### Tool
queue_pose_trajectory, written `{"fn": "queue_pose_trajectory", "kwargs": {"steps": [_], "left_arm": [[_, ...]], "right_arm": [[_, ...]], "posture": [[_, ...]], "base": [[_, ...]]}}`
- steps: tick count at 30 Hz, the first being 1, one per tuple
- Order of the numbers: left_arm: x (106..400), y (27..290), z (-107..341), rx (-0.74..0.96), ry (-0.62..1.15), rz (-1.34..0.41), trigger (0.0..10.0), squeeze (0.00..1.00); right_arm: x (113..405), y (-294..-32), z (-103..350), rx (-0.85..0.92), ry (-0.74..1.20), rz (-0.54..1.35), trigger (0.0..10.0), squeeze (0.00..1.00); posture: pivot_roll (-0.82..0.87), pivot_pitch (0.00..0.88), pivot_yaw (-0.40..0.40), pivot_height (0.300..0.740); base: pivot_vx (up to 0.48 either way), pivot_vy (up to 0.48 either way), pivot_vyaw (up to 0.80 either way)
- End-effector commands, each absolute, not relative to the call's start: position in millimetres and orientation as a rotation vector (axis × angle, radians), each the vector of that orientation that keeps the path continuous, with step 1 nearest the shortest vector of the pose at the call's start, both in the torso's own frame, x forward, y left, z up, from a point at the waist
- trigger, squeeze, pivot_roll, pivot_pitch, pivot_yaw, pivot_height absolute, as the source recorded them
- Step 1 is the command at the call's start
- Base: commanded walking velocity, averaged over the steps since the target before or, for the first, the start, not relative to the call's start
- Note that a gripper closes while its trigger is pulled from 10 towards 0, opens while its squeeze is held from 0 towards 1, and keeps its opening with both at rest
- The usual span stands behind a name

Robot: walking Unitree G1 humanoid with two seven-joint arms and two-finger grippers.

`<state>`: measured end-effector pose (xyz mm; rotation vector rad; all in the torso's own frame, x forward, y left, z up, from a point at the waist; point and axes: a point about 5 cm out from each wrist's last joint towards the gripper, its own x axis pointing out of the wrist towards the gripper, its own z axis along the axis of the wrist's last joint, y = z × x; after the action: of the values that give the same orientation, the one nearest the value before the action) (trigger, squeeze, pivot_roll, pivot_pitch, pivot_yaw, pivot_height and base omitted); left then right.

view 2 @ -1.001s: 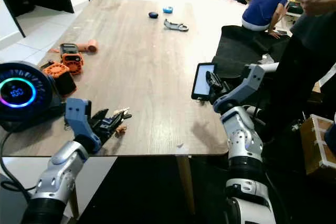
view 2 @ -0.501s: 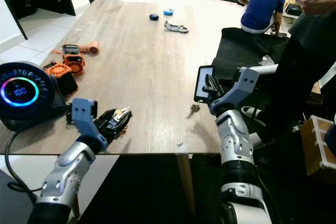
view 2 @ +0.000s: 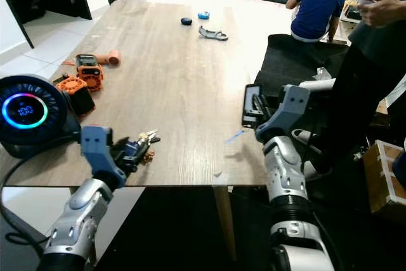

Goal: Hang keys on a hook

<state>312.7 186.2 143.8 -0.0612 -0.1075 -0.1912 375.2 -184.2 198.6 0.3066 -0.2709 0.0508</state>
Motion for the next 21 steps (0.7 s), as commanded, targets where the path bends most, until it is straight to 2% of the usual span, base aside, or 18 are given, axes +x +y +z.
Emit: {"fn": "queue_pose_trajectory", "kwargs": {"steps": [1, 4, 8, 11, 12, 13, 17, 21], "left_arm": [[309.0, 197.0, 135.5, -0.003, -0.086, -0.146, 10.0, 0.00], [306.7, 213.3, 130.7, 0.010, -0.065, -0.073, 10.0, 0.00], [304.1, 226.6, 128.3, 0.010, -0.057, -0.010, 10.0, 0.00], [296.7, 247.3, 122.0, 0.051, -0.049, 0.076, 10.0, 0.00], [296.7, 247.3, 122.0, 0.051, -0.049, 0.076, 10.0, 0.00], [292.2, 257.4, 119.5, 0.062, -0.060, 0.124, 10.0, 0.00], [285.2, 271.2, 116.9, 0.082, -0.072, 0.200, 10.0, 0.00], [261.2, 293.8, 101.0, 0.194, -0.060, 0.316, 10.0, 0.00]], "right_arm": [[370.8, -204.6, 186.0, 0.310, -0.252, -0.061, 10.0, 0.00], [364.2, -237.0, 180.1, 0.316, -0.253, -0.204, 10.0, 0.00], [357.2, -258.0, 176.7, 0.304, -0.255, -0.283, 10.0, 0.00], [343.0, -288.1, 165.2, 0.295, -0.234, -0.393, 10.0, 0.00], [343.0, -288.1, 165.2, 0.295, -0.234, -0.393, 10.0, 0.00], [334.6, -302.2, 158.2, 0.299, -0.225, -0.457, 10.0, 0.00], [323.5, -317.1, 149.0, 0.296, -0.212, -0.534, 10.0, 0.00], [294.5, -338.7, 119.7, 0.238, -0.143, -0.655, 10.0, 0.00]], "posture": [[0.10, 0.109, -0.050, 0.740], [0.10, 0.107, -0.048, 0.740], [0.09, 0.108, -0.048, 0.740], [0.10, 0.104, -0.049, 0.740], [0.10, 0.104, -0.049, 0.740], [0.10, 0.103, -0.049, 0.740], [0.10, 0.101, -0.051, 0.740], [0.09, 0.097, -0.052, 0.740]], "base": [[0.000, 0.000, 0.00], [0.000, 0.000, 0.00], [0.000, 0.000, 0.00], [0.000, 0.000, 0.00], [0.000, 0.000, 0.00], [0.000, 0.000, 0.00], [0.000, 0.000, 0.00], [0.000, 0.000, 0.00]]}}
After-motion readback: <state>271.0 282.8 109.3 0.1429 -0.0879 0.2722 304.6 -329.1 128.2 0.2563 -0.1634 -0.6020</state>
